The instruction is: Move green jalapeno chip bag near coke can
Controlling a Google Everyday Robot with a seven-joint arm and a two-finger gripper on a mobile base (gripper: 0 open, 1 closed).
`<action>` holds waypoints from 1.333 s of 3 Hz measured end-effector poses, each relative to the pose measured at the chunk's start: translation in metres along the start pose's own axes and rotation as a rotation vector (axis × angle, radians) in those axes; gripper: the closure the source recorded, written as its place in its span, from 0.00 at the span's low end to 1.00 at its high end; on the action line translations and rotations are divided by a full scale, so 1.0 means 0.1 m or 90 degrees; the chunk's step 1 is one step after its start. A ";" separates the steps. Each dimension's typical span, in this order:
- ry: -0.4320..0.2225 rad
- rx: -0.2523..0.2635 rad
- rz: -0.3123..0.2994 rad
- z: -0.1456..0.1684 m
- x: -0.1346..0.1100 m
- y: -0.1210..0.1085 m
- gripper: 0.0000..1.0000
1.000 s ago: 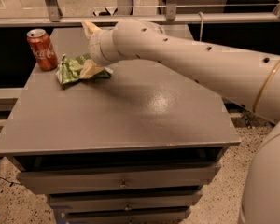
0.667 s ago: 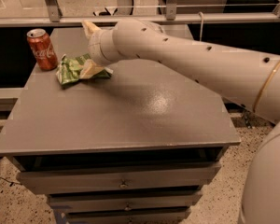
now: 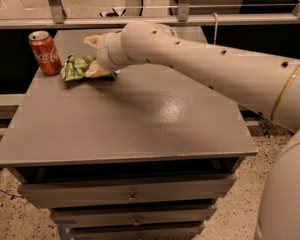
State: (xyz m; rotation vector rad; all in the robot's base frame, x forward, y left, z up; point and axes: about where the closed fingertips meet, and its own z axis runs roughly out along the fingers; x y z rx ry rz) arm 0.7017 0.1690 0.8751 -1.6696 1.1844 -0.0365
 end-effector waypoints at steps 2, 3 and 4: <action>-0.127 0.000 0.105 -0.41 0.13 -0.16 0.12; -0.236 0.003 0.224 -1.16 0.20 -0.29 0.00; -0.244 0.024 0.336 -2.00 0.53 -0.35 0.00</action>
Offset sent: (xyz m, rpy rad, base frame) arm -0.0350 -0.1888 0.1250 0.8004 0.4441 0.0965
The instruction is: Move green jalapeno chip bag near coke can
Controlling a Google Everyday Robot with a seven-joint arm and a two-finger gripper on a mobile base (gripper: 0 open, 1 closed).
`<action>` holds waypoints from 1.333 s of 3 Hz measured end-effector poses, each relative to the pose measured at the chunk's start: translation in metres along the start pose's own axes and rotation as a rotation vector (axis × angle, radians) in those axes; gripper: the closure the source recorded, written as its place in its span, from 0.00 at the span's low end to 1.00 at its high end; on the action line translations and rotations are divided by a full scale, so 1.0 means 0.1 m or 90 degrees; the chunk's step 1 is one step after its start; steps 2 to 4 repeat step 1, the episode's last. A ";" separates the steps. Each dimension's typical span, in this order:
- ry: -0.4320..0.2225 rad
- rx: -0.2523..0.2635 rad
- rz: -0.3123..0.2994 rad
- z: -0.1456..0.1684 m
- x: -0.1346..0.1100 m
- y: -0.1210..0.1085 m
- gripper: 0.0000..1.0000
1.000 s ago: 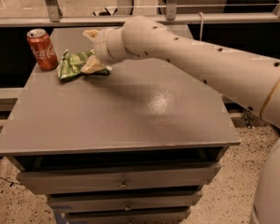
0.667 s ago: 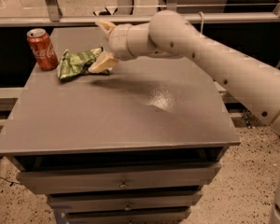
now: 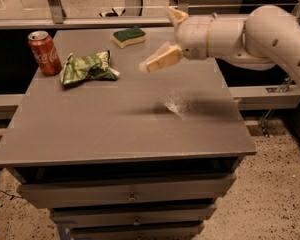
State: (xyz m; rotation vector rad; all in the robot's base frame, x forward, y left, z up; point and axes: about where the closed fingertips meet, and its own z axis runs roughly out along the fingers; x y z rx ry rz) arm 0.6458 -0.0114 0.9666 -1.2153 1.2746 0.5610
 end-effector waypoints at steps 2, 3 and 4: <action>0.001 0.005 0.010 -0.09 0.02 -0.01 0.00; 0.001 0.005 0.010 -0.09 0.02 -0.01 0.00; 0.001 0.005 0.010 -0.09 0.02 -0.01 0.00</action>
Offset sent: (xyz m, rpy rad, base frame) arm 0.0000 0.0000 0.0000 0.0000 0.0000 0.0000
